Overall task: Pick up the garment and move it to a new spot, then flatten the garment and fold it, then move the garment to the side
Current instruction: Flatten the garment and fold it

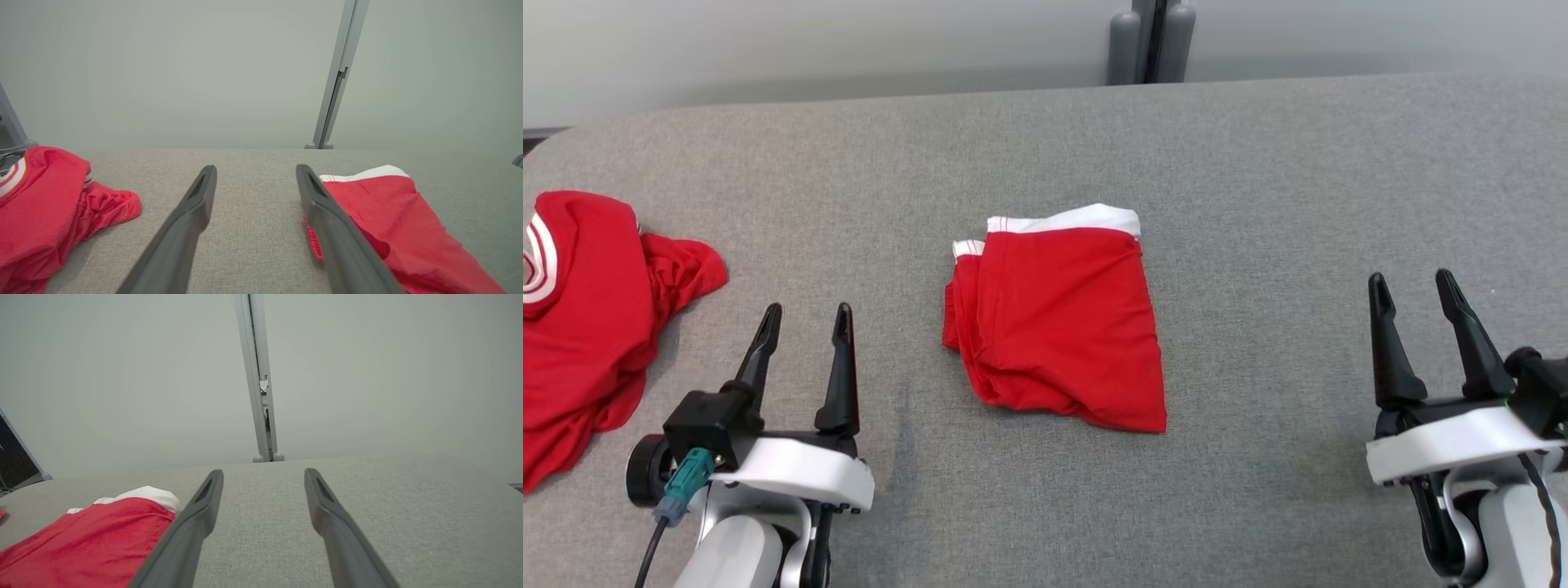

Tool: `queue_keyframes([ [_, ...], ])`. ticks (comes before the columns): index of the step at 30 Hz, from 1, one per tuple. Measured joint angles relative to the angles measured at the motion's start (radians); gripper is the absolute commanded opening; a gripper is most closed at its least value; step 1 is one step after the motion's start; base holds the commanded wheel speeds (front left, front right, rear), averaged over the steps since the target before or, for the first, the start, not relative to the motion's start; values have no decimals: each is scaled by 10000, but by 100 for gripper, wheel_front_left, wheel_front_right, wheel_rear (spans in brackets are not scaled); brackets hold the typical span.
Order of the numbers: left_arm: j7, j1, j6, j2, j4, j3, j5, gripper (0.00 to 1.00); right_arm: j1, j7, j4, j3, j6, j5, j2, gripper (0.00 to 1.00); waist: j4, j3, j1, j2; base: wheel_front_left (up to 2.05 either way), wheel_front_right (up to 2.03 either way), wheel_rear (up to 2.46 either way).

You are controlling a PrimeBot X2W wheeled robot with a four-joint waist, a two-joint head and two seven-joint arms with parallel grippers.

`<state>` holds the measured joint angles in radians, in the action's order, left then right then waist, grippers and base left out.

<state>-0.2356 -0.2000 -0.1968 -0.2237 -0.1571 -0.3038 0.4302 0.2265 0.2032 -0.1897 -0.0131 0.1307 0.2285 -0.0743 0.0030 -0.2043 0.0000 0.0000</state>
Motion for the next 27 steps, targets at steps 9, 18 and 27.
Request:
queue_keyframes([
  [9, 207, 820, -196, -192, 217, 31, 121, 100, -1117, -633, 872, -194, 0, -291, 115, 100, -104, 714, 0, 0, 0, 0, 0],
  [18, 270, 1747, -416, -466, 313, 196, 303, 100, -2061, -1154, 1496, 25, 0, -418, 180, 100, -108, 1496, 0, 0, 0, 0, 0],
  [27, 391, 2397, -506, -681, 395, 224, 397, 100, -2893, -1524, 2080, -79, 0, -520, 201, 100, -49, 2109, 0, 0, 0, 0, 0],
])
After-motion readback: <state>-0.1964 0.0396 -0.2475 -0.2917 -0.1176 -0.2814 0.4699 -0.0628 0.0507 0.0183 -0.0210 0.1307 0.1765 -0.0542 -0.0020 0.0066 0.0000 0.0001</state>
